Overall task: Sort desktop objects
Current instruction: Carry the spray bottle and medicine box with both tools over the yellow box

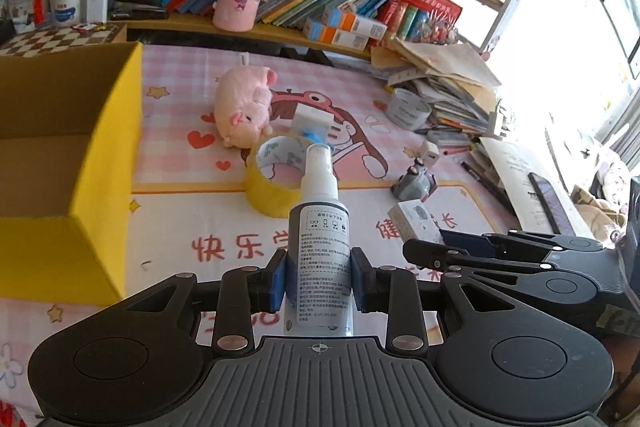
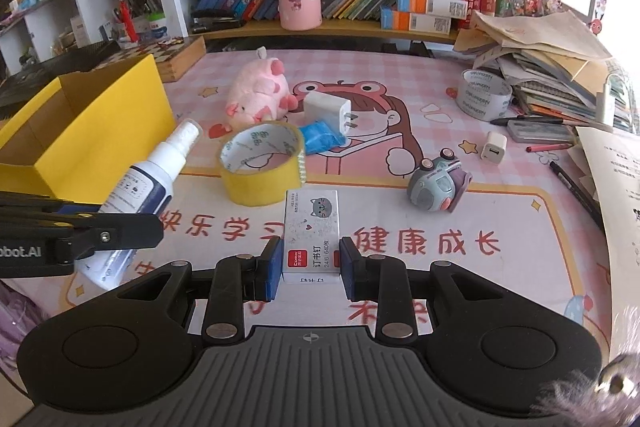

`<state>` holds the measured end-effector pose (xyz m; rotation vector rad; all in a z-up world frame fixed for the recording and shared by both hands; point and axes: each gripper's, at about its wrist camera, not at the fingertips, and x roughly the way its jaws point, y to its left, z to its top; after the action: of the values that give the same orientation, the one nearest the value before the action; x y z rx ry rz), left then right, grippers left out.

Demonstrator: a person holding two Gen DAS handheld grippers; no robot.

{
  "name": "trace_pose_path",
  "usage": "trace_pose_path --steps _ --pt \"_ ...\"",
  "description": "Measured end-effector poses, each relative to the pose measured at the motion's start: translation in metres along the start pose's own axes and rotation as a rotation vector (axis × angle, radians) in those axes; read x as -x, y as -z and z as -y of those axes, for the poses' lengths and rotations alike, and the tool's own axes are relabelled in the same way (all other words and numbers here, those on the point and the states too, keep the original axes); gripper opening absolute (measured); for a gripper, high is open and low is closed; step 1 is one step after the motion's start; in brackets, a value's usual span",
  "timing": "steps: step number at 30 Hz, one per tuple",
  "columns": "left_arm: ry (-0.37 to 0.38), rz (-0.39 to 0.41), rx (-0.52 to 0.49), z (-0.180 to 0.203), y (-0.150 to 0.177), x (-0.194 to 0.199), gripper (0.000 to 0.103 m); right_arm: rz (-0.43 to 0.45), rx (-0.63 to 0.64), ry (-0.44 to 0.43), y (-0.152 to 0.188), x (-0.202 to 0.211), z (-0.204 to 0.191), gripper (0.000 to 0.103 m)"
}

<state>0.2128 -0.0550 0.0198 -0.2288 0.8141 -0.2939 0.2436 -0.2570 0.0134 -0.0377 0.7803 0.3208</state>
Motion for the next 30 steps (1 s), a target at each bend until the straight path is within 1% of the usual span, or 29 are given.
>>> trace_pose_path --steps 5,8,12,19,30 --pt "0.004 0.028 0.002 -0.013 0.01 0.025 0.031 0.017 0.005 0.008 0.007 0.012 -0.021 0.027" --pt "-0.009 0.047 0.004 -0.022 0.019 0.041 0.031 0.023 0.007 0.009 0.012 0.018 -0.035 0.027" --pt "-0.037 0.064 0.013 -0.034 0.035 0.063 0.031 0.007 0.026 -0.003 0.022 0.025 -0.059 0.027" --pt "-0.051 0.05 0.012 -0.054 0.064 0.095 0.031 0.004 0.076 -0.03 0.042 0.042 -0.106 0.027" --pt "-0.066 0.038 0.011 -0.083 0.106 0.138 0.031 -0.007 0.051 -0.051 0.079 0.061 -0.158 0.027"
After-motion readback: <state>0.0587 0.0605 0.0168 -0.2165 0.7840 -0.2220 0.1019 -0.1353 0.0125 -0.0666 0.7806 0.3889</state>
